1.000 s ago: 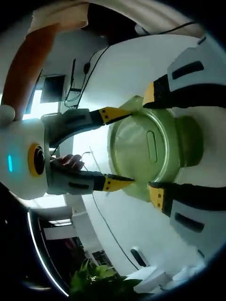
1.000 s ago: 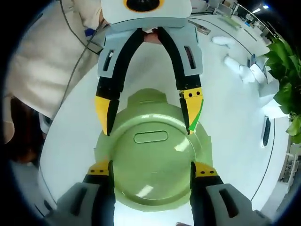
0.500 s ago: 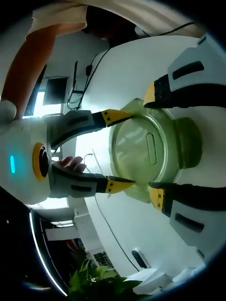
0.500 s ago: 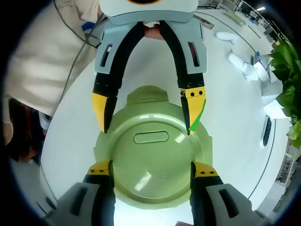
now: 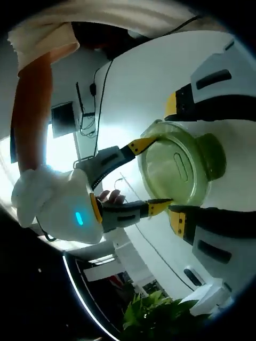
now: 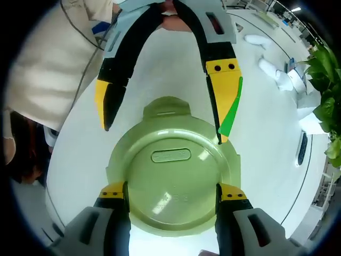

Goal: Pick up the tomato from the tabletop place it into the food storage container close the lid and lock the latches

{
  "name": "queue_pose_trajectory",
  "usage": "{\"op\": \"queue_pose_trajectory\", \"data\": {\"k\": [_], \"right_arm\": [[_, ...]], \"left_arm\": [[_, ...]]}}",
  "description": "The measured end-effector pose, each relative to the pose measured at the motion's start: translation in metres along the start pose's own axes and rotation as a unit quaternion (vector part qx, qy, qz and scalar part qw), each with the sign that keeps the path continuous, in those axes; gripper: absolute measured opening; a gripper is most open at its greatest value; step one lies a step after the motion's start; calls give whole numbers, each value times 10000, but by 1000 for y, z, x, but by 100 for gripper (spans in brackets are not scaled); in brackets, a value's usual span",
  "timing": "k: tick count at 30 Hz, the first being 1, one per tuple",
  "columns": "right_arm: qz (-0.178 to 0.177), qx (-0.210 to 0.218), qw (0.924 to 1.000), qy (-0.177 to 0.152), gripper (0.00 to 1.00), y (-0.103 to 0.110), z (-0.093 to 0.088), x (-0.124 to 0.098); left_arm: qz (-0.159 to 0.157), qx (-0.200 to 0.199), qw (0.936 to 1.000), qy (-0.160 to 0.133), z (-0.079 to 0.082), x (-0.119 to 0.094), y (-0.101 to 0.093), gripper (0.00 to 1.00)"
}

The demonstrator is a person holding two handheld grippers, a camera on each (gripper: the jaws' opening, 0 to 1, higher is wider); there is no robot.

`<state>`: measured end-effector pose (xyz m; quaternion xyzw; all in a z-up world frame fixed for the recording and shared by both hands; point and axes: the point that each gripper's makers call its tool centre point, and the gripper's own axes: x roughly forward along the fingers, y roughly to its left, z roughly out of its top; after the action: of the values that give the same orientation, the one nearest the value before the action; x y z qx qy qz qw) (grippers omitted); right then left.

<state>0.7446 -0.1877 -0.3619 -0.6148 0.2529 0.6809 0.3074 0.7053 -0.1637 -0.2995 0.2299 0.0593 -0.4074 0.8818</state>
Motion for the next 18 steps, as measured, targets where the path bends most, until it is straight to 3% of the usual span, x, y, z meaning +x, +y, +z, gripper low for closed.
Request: {"op": "queue_pose_trajectory", "data": {"k": [1, 4, 8, 14, 15, 18], "right_arm": [[1, 1, 10000, -4, 59, 0, 0, 0], [0, 3, 10000, -28, 59, 0, 0, 0], [2, 7, 10000, -45, 59, -1, -1, 0], [2, 6, 10000, -26, 59, 0, -1, 0], [2, 8, 10000, -29, 59, 0, 0, 0], [2, 9, 10000, -39, 59, 0, 0, 0]], "left_arm": [[56, -39, 9999, 158, -4, -1, 2, 56], [117, 461, 9985, 269, -6, -6, 4, 55], [60, 774, 9954, 559, -15, -13, 1, 56], [38, 1280, 9890, 736, -18, -22, 3, 57], [73, 1349, 9872, 846, -21, -24, 4, 58], [85, 2161, 9700, 1108, -27, -30, 7, 60]]}}
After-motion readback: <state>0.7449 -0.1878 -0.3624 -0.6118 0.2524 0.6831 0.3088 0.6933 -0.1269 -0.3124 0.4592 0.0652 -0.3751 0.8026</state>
